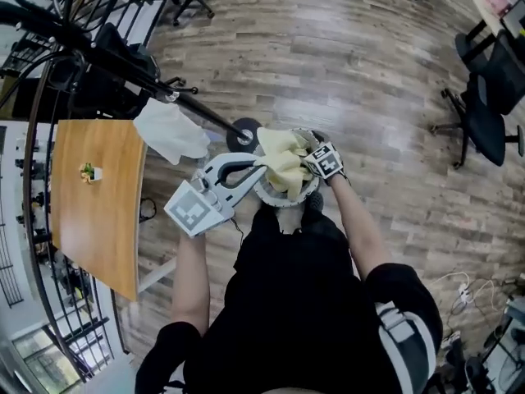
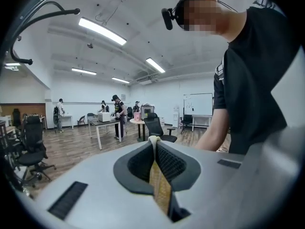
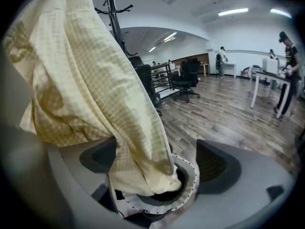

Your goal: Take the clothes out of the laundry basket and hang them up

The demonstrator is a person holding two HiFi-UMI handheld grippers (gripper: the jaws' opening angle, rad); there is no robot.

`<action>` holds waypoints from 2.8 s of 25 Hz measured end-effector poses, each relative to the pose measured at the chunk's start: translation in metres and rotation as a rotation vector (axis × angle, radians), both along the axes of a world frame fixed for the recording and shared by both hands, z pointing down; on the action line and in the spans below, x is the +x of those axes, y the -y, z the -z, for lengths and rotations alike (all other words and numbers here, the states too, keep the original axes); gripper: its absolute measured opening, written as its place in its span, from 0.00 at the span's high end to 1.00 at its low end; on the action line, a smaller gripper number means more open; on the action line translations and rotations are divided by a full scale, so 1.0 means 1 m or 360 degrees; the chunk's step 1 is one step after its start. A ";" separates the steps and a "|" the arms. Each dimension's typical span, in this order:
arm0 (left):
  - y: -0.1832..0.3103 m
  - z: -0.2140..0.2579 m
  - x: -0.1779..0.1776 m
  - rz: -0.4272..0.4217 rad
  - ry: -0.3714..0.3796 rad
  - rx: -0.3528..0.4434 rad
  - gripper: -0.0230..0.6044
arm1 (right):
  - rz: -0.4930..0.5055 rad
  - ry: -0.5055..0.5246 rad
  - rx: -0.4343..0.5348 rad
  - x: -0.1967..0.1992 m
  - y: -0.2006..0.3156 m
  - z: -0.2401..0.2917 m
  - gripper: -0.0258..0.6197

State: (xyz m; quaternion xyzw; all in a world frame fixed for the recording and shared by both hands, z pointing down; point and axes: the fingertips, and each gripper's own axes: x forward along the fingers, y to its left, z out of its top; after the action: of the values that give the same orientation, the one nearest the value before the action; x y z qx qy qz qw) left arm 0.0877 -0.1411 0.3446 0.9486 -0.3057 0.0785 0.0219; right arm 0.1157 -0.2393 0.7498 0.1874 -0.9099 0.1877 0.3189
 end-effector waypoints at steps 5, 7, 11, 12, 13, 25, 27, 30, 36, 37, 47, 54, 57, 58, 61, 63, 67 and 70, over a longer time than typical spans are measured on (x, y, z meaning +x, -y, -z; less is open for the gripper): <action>-0.016 -0.008 -0.012 0.0200 0.0021 -0.0048 0.92 | 0.0372 0.0184 -0.0299 -0.063 -0.034 -0.005 0.64; -0.021 -0.012 -0.032 0.0359 0.0001 -0.0076 0.92 | 0.0432 0.0219 -0.0393 -0.082 -0.046 -0.004 0.89; -0.037 -0.021 -0.083 0.0681 -0.0042 -0.0142 0.92 | 0.0549 0.0211 -0.0443 -0.099 -0.063 -0.002 0.92; -0.042 -0.023 -0.095 0.0744 -0.0046 -0.0142 0.92 | 0.0586 0.0195 -0.0434 -0.101 -0.065 -0.001 0.92; -0.047 -0.023 -0.105 0.0800 -0.0060 -0.0129 0.92 | 0.0620 0.0174 -0.0416 -0.102 -0.066 0.000 0.92; -0.066 -0.053 -0.177 0.1219 -0.0038 -0.0098 0.92 | 0.0758 0.0144 -0.0024 -0.115 -0.018 0.096 0.93; -0.066 -0.057 -0.182 0.1264 -0.0040 -0.0095 0.92 | 0.0762 0.0160 0.0032 -0.118 -0.011 0.117 0.93; -0.067 -0.064 -0.191 0.1356 -0.0012 -0.0098 0.92 | 0.0781 0.0149 0.0131 -0.119 -0.002 0.145 0.93; -0.076 -0.074 -0.200 0.1483 0.0014 -0.0102 0.92 | 0.0764 0.0146 0.0299 -0.112 0.010 0.190 0.93; -0.077 -0.076 -0.202 0.1501 0.0014 -0.0102 0.92 | 0.0752 0.0142 0.0325 -0.110 0.011 0.195 0.93; -0.085 -0.095 -0.239 0.1582 0.0032 -0.0136 0.92 | 0.0612 0.0146 0.0471 -0.113 0.027 0.230 0.92; -0.081 -0.101 -0.287 0.1655 -0.0038 -0.0151 0.92 | 0.0480 0.0160 0.0532 -0.117 0.051 0.254 0.92; -0.072 -0.107 -0.298 0.1641 -0.0015 -0.0157 0.92 | 0.0439 0.0181 0.0602 -0.129 0.059 0.267 0.92; -0.070 -0.108 -0.302 0.1635 -0.0014 -0.0156 0.92 | 0.0432 0.0187 0.0630 -0.133 0.061 0.273 0.92; -0.062 -0.108 -0.311 0.1622 -0.0028 -0.0136 0.92 | 0.0416 0.0213 0.0703 -0.147 0.069 0.293 0.92; -0.056 -0.105 -0.320 0.1634 -0.0038 -0.0112 0.92 | 0.0408 0.0226 0.0743 -0.157 0.078 0.305 0.92; -0.047 -0.102 -0.328 0.1665 -0.0048 -0.0079 0.92 | 0.0403 0.0205 0.0797 -0.168 0.097 0.316 0.92; -0.043 -0.098 -0.332 0.1684 -0.0036 -0.0057 0.92 | 0.0413 0.0200 0.0818 -0.177 0.109 0.322 0.92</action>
State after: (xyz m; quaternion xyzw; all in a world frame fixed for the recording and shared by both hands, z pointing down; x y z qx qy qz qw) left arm -0.2446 -0.0979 0.4427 0.6649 -0.7411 0.0516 0.0781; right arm -0.0611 -0.3481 0.4279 0.1322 -0.9620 -0.0800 0.2252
